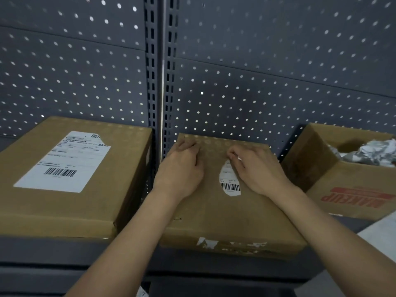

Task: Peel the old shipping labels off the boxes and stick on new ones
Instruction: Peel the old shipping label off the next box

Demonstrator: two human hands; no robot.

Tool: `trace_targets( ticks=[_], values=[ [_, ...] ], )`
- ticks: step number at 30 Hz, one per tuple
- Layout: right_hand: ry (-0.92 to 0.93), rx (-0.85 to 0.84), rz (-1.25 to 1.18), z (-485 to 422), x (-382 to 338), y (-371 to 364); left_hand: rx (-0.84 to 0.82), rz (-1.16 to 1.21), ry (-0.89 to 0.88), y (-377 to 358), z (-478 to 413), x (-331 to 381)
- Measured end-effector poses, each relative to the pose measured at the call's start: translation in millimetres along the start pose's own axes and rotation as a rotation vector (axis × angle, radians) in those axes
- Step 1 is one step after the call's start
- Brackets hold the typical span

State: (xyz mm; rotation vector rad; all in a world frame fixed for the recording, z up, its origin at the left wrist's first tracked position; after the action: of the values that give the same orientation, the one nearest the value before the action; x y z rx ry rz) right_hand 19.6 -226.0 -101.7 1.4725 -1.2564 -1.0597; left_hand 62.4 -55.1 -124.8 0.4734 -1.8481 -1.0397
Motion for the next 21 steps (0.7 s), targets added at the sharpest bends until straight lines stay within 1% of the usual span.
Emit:
trace_targets(
  ticks=[2,7,12,17,21],
  values=[
    [0.023,-0.006,0.049,-1.4,-1.5,-1.8,-0.001,-0.001,0.009,0.3,0.5,-0.4],
    [0.038,-0.002,0.068,-1.0,-1.2,-4.1,-0.008,-0.010,0.009,1.0,1.5,1.2],
    [0.018,-0.025,0.082,-1.8,-1.3,-5.2,-0.018,-0.003,0.016,2.1,2.3,1.5],
    [-0.062,-0.002,-0.023,1.7,1.1,-1.1,-0.019,-0.004,0.021,2.8,2.8,2.4],
    [-0.041,-0.016,0.035,1.4,-0.4,-2.7,-0.021,-0.005,0.024,3.3,3.1,2.6]
  ],
)
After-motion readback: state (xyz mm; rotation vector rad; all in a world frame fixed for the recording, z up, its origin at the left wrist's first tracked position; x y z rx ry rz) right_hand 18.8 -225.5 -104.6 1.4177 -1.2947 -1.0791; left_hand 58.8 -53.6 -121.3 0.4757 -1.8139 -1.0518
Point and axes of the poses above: each hand's wrist, its own z-axis away from the middle knuckle, its own y-axis out of the back of the hand, x = y × z, the point moved 5 cm from there along -z, towards the middle knuckle, and after that the axes turned 7 degrees about -x, right-handed, at the moved point
